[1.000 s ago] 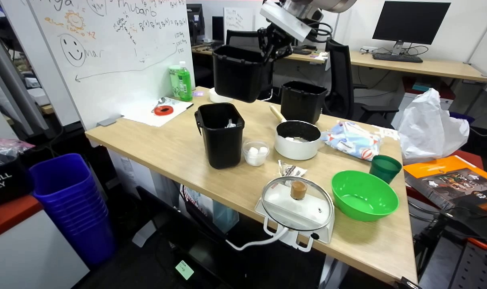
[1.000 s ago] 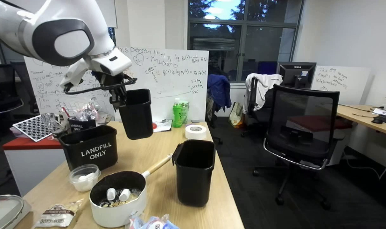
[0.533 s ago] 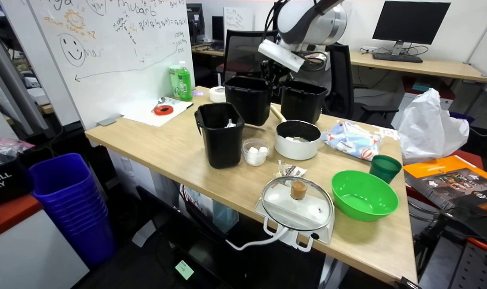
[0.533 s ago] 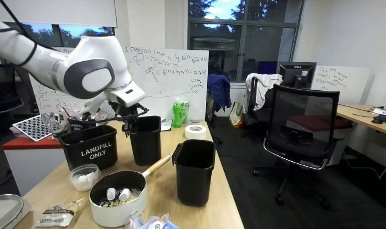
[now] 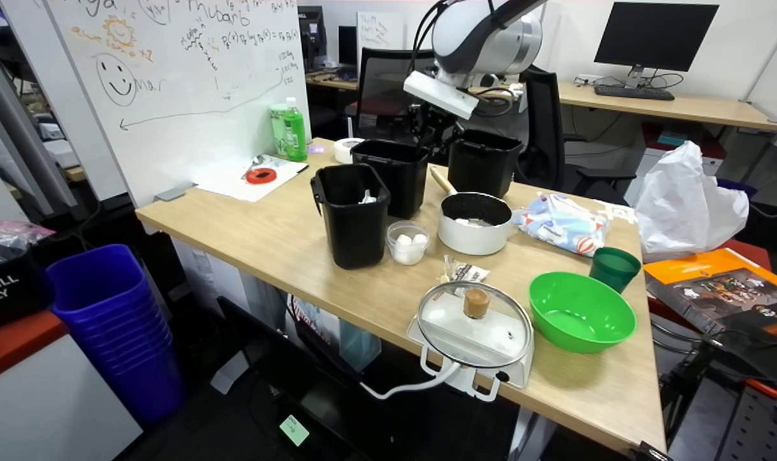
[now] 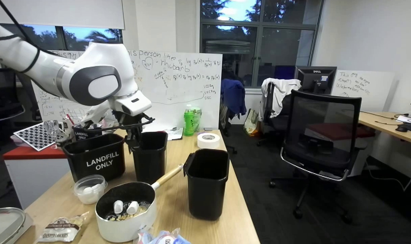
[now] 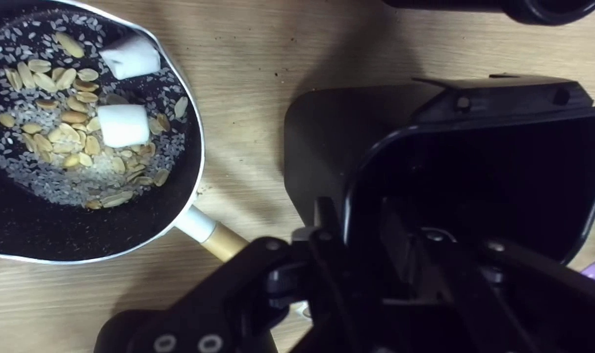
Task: Remove the black bin from the other black bin
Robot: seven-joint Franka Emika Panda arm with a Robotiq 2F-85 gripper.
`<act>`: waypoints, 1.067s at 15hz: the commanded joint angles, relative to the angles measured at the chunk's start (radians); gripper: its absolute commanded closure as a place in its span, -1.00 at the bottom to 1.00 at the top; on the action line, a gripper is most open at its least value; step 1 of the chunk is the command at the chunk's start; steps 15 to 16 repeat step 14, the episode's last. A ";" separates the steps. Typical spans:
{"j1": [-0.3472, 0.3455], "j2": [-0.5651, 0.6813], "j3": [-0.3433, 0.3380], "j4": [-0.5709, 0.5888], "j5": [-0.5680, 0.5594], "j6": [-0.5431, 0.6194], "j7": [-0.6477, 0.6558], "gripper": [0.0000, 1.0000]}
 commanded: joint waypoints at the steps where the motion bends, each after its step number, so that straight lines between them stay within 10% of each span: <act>1: -0.008 -0.011 0.009 0.015 -0.017 -0.037 -0.019 -0.23; 4: -0.021 -0.048 0.021 -0.012 -0.008 -0.029 -0.067 -0.67; 5: -0.007 -0.017 0.007 0.013 -0.010 -0.007 -0.026 -0.29; 8: -0.010 -0.032 0.007 0.009 -0.010 -0.013 -0.044 -0.67; 16: -0.010 -0.032 0.009 0.006 -0.009 -0.013 -0.046 -0.67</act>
